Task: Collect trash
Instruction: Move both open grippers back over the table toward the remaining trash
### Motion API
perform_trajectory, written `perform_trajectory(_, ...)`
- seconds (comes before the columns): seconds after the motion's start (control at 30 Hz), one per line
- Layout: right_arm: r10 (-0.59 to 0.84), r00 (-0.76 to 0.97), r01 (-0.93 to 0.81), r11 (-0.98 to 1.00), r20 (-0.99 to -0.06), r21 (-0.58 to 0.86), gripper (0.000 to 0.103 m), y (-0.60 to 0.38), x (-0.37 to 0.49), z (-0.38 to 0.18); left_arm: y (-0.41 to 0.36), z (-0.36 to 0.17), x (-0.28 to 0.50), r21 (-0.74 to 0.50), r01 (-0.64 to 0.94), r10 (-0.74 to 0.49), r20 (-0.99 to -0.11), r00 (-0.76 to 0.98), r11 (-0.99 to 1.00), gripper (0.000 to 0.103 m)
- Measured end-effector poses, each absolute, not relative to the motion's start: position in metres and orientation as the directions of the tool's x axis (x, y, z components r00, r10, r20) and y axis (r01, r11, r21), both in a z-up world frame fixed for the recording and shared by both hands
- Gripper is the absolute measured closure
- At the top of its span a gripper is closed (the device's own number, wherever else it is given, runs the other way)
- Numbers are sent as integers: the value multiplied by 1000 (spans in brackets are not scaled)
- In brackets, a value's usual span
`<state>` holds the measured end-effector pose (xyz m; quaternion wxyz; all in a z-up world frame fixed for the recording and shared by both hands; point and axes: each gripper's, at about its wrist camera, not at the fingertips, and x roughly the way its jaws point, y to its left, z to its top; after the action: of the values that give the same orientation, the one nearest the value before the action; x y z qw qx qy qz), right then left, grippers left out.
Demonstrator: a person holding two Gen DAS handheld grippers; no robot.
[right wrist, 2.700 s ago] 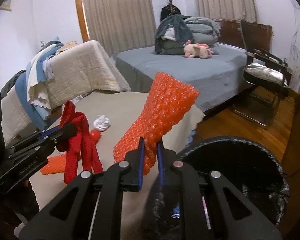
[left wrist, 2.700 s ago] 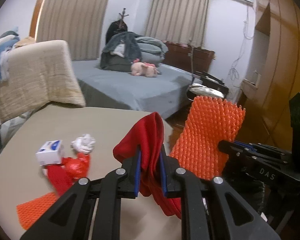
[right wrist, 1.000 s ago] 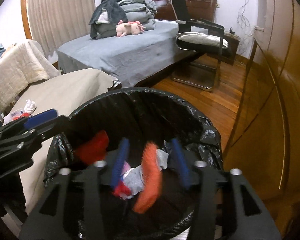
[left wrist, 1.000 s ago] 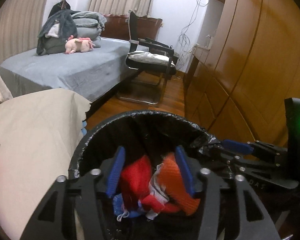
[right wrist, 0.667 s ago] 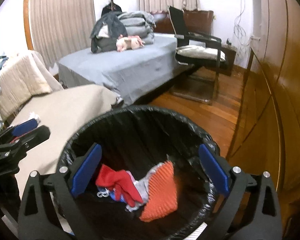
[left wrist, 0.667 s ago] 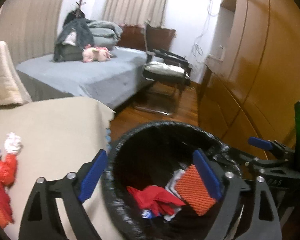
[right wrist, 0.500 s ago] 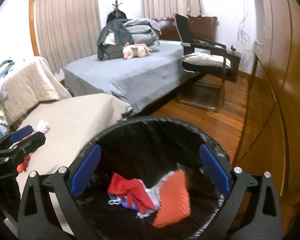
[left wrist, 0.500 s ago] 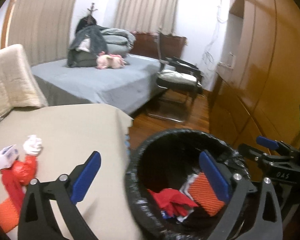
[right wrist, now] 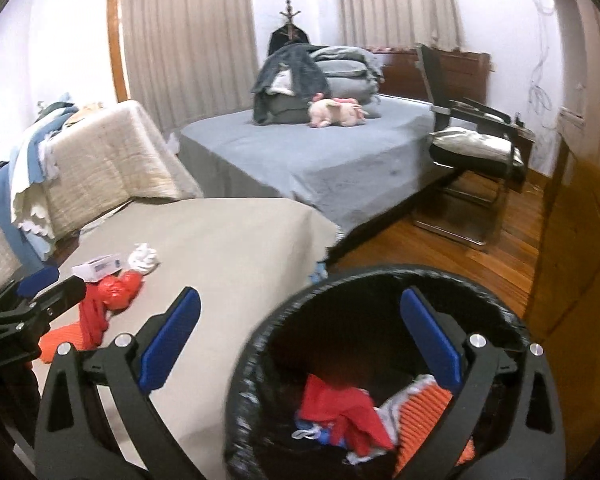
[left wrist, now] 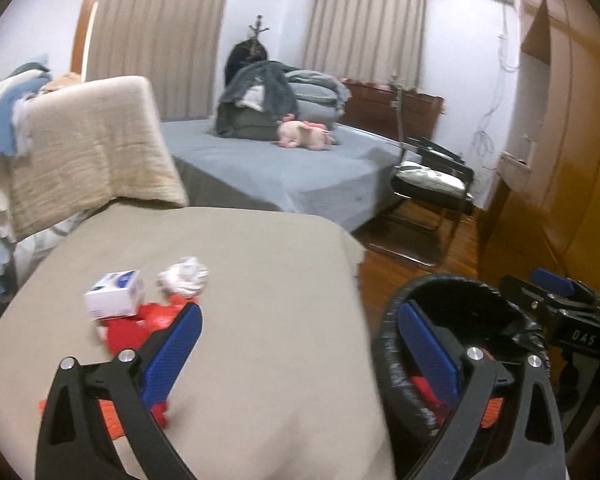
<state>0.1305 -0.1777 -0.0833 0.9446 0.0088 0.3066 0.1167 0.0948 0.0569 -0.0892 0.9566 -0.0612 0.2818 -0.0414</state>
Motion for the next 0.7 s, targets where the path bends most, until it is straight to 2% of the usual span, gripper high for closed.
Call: perform_trajectory(0.7, 340, 731, -352, 931, -591, 100, 6, -65, 164, -107, 163, -111, 83, -113, -164, 73, -560, 825, 980, 6)
